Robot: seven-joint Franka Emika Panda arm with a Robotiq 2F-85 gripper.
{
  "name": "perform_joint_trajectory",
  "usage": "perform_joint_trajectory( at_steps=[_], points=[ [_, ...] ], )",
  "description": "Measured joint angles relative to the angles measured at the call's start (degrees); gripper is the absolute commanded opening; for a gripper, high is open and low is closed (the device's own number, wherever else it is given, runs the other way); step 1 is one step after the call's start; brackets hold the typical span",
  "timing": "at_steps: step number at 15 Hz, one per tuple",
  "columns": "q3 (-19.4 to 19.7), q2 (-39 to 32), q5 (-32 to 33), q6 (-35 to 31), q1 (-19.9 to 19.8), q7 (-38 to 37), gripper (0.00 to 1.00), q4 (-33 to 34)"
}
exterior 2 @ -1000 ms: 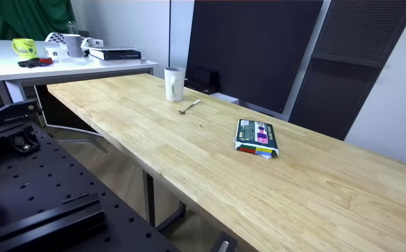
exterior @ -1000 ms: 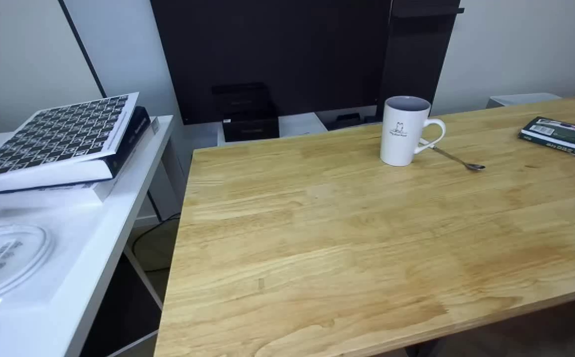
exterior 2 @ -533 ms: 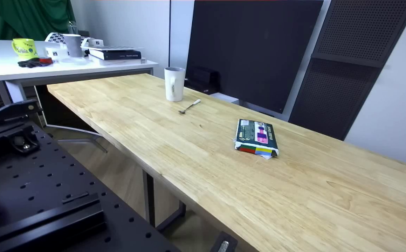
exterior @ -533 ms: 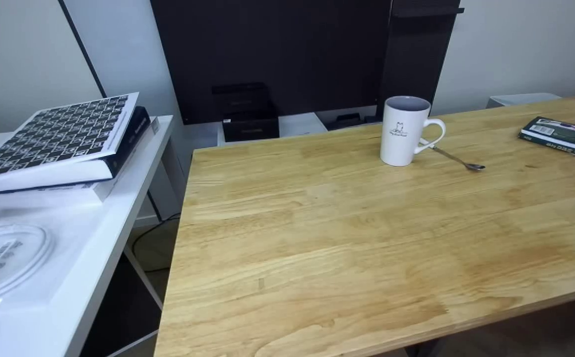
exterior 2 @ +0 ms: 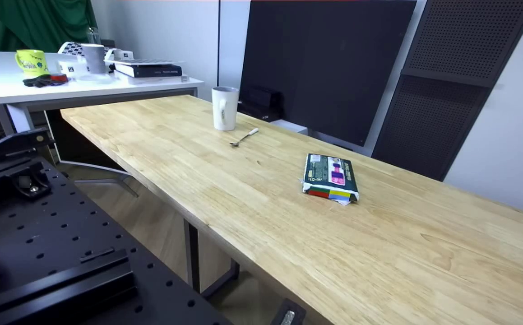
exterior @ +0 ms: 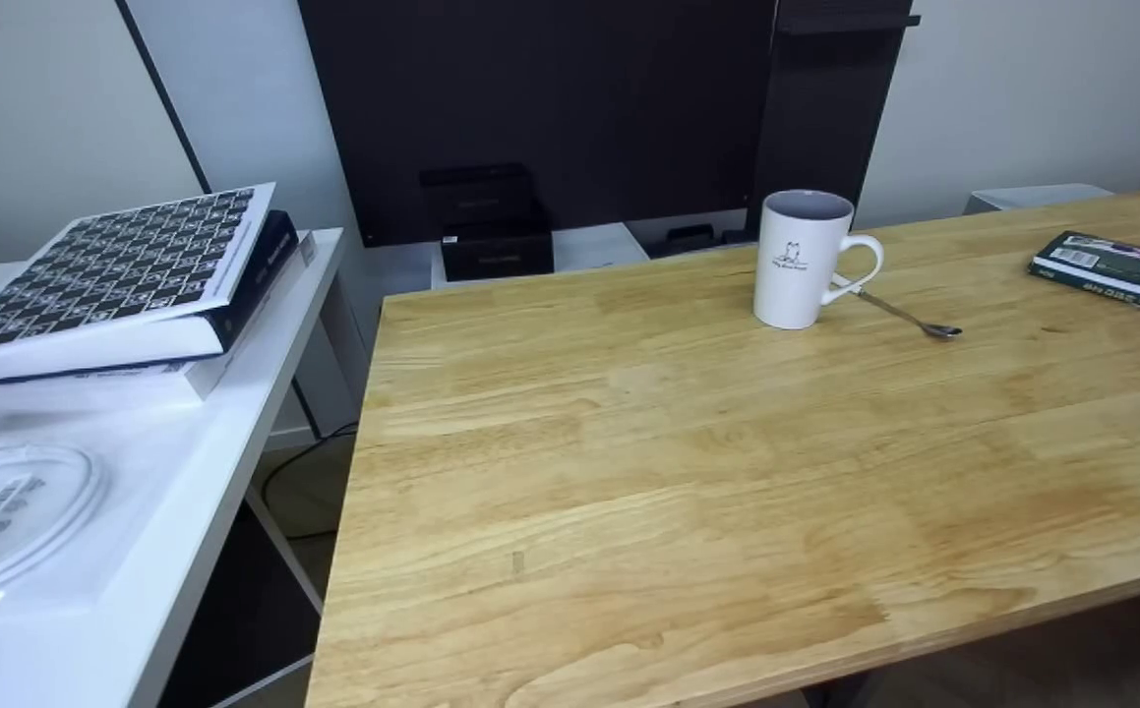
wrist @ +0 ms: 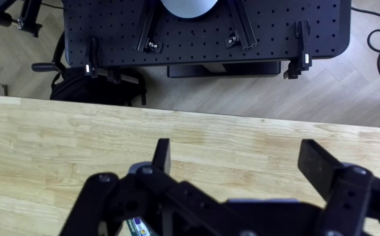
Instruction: Put the spoon in the cup then take it out and put it on the table
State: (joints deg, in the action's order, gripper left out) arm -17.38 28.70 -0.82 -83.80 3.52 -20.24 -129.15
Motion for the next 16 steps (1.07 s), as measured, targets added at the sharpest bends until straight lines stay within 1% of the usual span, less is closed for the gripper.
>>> perform_joint_trajectory(
  at_steps=[3, 6, 13, 16],
  points=[
    [2.73, -2.78, 0.79, -4.71, -0.06, 4.46, 1.0, -0.05],
    [6.21, -7.55, 2.36, -10.51, -0.52, 8.61, 1.0, -0.05],
    [11.85, -18.6, 5.77, -27.28, -2.5, 10.96, 1.0, 0.18],
    [13.88, -21.55, 5.86, -32.51, -2.84, 15.24, 1.0, 0.45]
  ],
)
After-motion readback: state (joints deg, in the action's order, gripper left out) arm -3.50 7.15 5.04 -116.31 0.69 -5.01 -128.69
